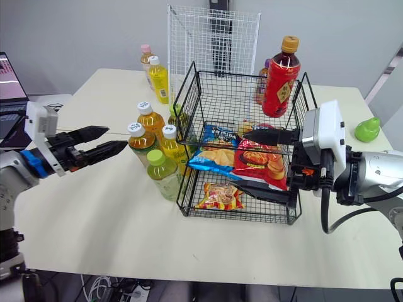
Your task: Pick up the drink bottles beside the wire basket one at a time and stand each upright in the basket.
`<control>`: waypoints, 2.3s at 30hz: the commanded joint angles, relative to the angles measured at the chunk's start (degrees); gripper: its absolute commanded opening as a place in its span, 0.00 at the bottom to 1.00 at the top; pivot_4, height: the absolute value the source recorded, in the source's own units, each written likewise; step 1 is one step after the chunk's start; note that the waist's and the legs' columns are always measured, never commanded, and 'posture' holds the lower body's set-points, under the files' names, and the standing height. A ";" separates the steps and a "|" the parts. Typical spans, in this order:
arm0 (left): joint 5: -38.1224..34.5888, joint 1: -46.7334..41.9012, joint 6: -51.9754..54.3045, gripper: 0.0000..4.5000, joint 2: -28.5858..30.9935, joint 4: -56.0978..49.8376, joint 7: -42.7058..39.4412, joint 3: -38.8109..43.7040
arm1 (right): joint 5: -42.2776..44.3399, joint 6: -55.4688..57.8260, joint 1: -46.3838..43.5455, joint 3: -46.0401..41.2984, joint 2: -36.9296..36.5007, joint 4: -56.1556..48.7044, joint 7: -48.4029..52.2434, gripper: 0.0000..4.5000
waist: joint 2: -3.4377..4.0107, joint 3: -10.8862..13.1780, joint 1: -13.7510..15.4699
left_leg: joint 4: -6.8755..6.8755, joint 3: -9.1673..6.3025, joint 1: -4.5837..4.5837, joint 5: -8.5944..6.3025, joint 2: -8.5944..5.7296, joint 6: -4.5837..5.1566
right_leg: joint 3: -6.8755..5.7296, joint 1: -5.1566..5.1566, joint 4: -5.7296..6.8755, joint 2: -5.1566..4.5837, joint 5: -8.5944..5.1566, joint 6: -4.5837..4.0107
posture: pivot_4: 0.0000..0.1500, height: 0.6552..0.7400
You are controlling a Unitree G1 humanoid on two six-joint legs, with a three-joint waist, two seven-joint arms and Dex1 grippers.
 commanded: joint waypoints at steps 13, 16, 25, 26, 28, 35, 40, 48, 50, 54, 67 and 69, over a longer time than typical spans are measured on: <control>5.30 -4.57 -7.57 0.99 -10.75 -2.47 22.40 -7.94 | 1.38 0.41 1.80 -1.08 1.89 -4.89 -7.37 1.00 | -0.01 -0.01 -0.17 | 0.00 0.01 0.01 0.00 -0.03 0.00 | 0.06 0.01 -0.02 0.13 0.01 0.01 | 1.00 0.95; 5.47 -3.68 -8.04 0.99 -12.47 -4.34 24.04 -9.75 | 1.27 0.37 1.78 -1.14 1.81 -4.91 -7.53 1.00 | -0.01 -0.01 -0.16 | 0.00 0.01 0.01 0.00 -0.04 0.00 | 0.06 0.01 -0.02 0.12 0.01 0.01 | 1.00 0.95; 5.91 -3.05 -9.19 0.49 -13.40 -4.83 27.48 -10.30 | 0.47 0.04 2.06 -0.96 2.05 -4.86 -7.54 1.00 | -0.01 -0.01 -0.21 | -0.01 0.01 0.02 0.00 -0.04 0.00 | 0.06 0.01 -0.03 0.13 0.01 0.01 | 1.00 0.95; 5.77 -2.91 -9.09 0.42 -13.25 -4.94 27.50 -10.30 | 0.34 -0.03 2.11 -0.89 2.16 -4.89 -7.59 1.00 | -0.01 -0.01 -0.20 | -0.01 0.01 0.01 0.00 -0.04 0.00 | 0.07 0.01 -0.03 0.13 0.01 0.01 | 1.00 0.95; 5.65 -2.37 -9.11 0.30 -12.65 -5.16 27.28 -10.18 | -0.13 -0.23 2.21 -0.72 2.40 -4.90 -7.64 1.00 | -0.01 -0.01 -0.20 | -0.01 0.02 0.01 0.00 -0.05 0.00 | 0.07 0.02 -0.03 0.13 0.01 0.01 | 1.00 0.95; 2.20 -4.54 -11.51 0.30 -6.06 -4.43 19.72 -7.25 | -1.72 -0.98 2.75 -1.42 3.41 -4.60 -7.76 1.00 | -0.04 0.02 -0.30 | -0.05 0.02 0.01 0.00 -0.02 -0.01 | 0.06 -0.02 -0.06 0.16 0.01 0.01 | 1.00 0.95; -4.02 -11.64 -7.38 0.30 1.51 -0.10 12.06 -5.18 | -1.06 -1.13 3.35 -4.90 2.77 -3.53 -7.88 1.00 | -0.11 0.06 -0.11 | -0.08 0.03 -0.04 0.00 -0.03 -0.01 | 0.05 -0.08 -0.09 0.16 0.00 0.01 | 1.00 0.95; -8.30 -36.24 -0.97 0.30 8.31 17.03 3.15 -9.82 | 0.44 -1.08 5.79 -14.54 0.30 -2.57 -8.56 1.00 | -0.17 0.09 0.03 | -0.07 -0.03 -0.11 0.00 -0.04 0.00 | -0.05 -0.08 -0.18 0.19 -0.02 0.08 | 1.00 0.95; -6.89 -43.86 -2.12 0.30 7.72 23.35 0.45 -12.65 | 1.63 -0.50 7.34 -17.23 -0.35 -3.18 -9.13 1.00 | -0.19 0.10 0.08 | -0.08 0.02 -0.09 0.00 -0.05 0.00 | 0.01 -0.08 -0.18 0.18 -0.02 0.08 | 1.00 0.95; -3.20 -59.87 -5.59 0.30 3.32 37.17 -5.97 -18.56 | 4.63 0.56 11.66 -23.91 -1.77 -4.91 -11.46 1.00 | -0.20 0.11 0.32 | -0.07 0.01 -0.19 0.00 -0.08 0.00 | -0.02 -0.12 -0.21 0.18 -0.02 0.08 | 1.00 0.95; 9.97 -79.76 -25.66 0.30 -17.89 70.87 -14.66 -24.61 | 7.01 -0.35 23.25 -31.04 -1.77 -12.96 -22.06 1.00 | -0.18 0.11 -0.50 | -0.12 0.11 -0.24 -0.01 -0.12 0.02 | 0.12 -0.20 -0.20 0.19 -0.07 0.16 | 1.00 0.95; 11.24 -79.87 -27.86 0.30 -20.72 73.88 -12.69 -24.04 | 7.14 -0.80 22.96 -31.22 -1.90 -13.19 -24.32 1.00 | -0.18 0.12 -0.64 | -0.13 0.15 -0.27 -0.01 -0.11 0.02 | 0.17 -0.28 -0.20 0.21 -0.06 0.15 | 1.00 0.95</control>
